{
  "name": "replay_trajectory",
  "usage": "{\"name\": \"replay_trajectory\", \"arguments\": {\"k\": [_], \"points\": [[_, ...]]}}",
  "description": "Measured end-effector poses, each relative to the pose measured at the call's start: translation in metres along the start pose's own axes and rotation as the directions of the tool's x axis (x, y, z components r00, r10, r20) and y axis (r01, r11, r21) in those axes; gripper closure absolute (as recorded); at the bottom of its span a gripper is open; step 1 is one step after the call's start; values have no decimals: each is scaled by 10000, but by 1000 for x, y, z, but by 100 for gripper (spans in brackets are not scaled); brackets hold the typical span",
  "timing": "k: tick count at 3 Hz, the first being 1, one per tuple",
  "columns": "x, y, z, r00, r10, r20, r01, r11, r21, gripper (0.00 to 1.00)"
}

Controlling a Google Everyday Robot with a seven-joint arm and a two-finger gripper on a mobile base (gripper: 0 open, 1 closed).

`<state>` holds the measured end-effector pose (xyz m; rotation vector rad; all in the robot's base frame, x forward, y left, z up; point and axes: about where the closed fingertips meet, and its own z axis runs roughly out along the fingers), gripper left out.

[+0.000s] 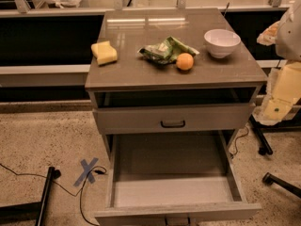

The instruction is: Place orange into middle drawer

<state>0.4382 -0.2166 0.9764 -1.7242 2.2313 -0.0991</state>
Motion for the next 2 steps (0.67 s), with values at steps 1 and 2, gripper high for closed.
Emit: {"name": "replay_trajectory", "arguments": {"k": [1,2], "points": [[0,0,0,10000,-1,-1,1,10000,-2,0],[-2,-2,7,9999,-55,-139,52,9998,-207,0]]}}
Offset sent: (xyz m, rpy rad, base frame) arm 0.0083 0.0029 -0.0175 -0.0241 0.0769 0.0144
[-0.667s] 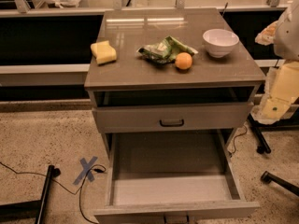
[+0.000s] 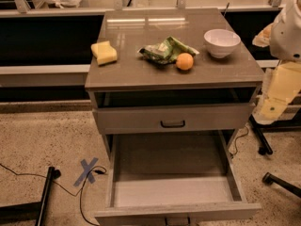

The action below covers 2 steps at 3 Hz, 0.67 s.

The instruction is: Place orange into middle drawer

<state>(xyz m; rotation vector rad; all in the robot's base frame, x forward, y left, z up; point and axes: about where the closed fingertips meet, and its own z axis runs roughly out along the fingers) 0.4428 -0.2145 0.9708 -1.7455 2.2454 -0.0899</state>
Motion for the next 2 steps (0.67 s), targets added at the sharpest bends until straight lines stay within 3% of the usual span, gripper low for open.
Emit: {"name": "replay_trajectory", "arguments": {"k": [1,2], "points": [[-2,-42,22,9989,4,-477,10,9996,295,0],[-2,-42,22,9989,3,-474,11,9996,296,0]]}}
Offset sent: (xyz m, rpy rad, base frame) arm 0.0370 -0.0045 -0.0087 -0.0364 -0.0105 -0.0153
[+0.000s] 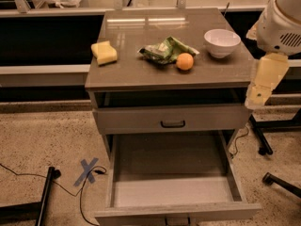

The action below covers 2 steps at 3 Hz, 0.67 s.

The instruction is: Place orange into middle drawer

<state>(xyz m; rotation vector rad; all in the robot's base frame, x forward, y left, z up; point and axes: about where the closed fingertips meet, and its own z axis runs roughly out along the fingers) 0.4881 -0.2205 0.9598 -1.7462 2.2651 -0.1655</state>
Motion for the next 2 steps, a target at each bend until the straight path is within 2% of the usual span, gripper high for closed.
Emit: {"name": "replay_trajectory", "arguments": {"k": [1,2], "points": [[-31,-29,2,9895,-595,1314,521,9969,595,0],[-76,-76,-8,9503,-1116,2907,722,9871,1432,0]]}}
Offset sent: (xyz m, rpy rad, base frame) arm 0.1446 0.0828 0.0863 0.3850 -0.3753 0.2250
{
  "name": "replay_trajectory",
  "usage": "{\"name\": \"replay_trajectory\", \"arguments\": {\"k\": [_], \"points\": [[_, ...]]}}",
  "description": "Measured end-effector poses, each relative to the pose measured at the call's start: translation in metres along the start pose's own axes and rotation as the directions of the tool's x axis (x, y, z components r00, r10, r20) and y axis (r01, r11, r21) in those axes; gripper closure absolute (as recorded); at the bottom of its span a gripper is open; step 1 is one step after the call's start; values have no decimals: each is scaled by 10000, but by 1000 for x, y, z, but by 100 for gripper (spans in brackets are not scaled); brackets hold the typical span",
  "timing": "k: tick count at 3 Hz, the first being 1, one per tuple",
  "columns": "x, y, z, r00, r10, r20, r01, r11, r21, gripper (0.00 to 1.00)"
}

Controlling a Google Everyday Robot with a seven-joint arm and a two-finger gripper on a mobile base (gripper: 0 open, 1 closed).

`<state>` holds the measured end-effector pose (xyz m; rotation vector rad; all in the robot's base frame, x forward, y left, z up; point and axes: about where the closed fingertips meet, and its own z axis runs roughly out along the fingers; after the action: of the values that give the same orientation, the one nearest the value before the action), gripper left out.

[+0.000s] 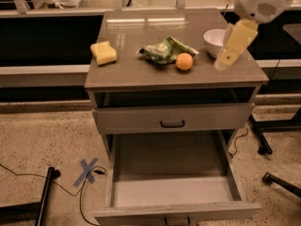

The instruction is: Place orange into middle drawer

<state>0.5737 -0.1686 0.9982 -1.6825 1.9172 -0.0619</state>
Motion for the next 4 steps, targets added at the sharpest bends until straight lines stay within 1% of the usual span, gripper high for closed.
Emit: {"name": "replay_trajectory", "arguments": {"k": [1,2,3,4], "points": [[-31,-32,50,9947,62,1025,-75,9999,130,0],[-9,-54,130,9766,1364,1663,-1318,9905,-383,0],[9,-60,168,9608,2088,1823,-1973,9771,-792,0],[13,-57,188,9510,2307,2057,-2108,9709,-1139,0]]}}
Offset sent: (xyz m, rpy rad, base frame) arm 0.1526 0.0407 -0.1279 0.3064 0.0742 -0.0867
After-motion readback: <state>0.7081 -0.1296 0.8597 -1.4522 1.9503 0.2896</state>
